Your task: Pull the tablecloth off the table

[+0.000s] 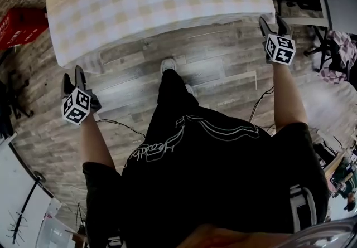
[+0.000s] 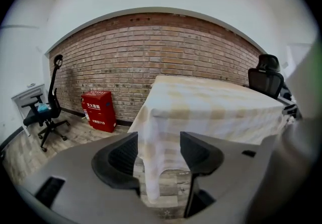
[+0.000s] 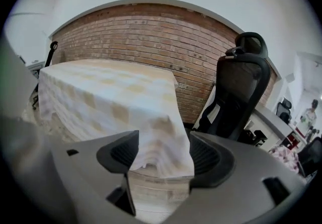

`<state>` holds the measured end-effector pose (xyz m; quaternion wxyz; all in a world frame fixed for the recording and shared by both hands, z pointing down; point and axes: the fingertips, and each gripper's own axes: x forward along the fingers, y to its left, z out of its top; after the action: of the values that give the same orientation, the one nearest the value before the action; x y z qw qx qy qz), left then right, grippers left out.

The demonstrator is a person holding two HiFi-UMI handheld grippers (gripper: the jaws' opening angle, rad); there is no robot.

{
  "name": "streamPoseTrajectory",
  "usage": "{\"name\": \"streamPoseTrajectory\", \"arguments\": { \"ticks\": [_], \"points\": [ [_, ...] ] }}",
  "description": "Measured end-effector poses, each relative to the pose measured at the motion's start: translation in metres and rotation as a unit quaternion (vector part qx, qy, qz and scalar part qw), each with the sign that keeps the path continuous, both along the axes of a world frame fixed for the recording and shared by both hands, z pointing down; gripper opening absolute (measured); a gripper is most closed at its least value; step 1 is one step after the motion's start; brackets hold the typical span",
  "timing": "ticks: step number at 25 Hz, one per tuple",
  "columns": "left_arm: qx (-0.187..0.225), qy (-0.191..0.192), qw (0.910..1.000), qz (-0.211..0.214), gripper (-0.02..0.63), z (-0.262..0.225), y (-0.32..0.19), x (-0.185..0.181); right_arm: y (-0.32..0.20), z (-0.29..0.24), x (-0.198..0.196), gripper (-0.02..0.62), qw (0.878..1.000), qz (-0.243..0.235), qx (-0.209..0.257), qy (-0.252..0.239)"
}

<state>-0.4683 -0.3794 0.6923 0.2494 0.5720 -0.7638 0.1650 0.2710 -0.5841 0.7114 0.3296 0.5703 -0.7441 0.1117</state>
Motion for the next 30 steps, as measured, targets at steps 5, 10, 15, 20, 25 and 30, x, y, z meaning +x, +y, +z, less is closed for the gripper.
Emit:
{"name": "streamPoseTrajectory", "arguments": {
  "ticks": [5, 10, 15, 20, 25, 30],
  "points": [
    [-0.011, 0.007, 0.9999, 0.000, 0.244, 0.016, -0.013, -0.013, -0.017, 0.015, 0.009, 0.268, 1.000, 0.006, -0.027, 0.015],
    [-0.022, 0.007, 0.9997, -0.003, 0.244, 0.028, -0.021, -0.022, -0.026, 0.030, 0.004, 0.267, 0.999, -0.011, -0.048, 0.022],
    [-0.033, 0.018, 0.9992, -0.013, 0.222, 0.038, -0.020, -0.029, -0.026, 0.035, 0.001, 0.237, 0.999, -0.007, -0.051, 0.014],
    [-0.032, 0.023, 0.9992, -0.002, 0.140, 0.038, -0.025, -0.025, -0.027, 0.034, 0.004, 0.064, 0.999, 0.017, -0.047, -0.013],
    [-0.042, 0.016, 0.9990, -0.001, 0.030, 0.038, -0.027, -0.017, -0.025, 0.035, 0.000, 0.002, 0.998, 0.019, -0.054, -0.035],
    [-0.047, 0.015, 0.9988, -0.006, 0.006, 0.036, -0.023, -0.015, -0.019, 0.033, 0.002, -0.003, 0.997, 0.010, -0.063, -0.037]
  ]
}}
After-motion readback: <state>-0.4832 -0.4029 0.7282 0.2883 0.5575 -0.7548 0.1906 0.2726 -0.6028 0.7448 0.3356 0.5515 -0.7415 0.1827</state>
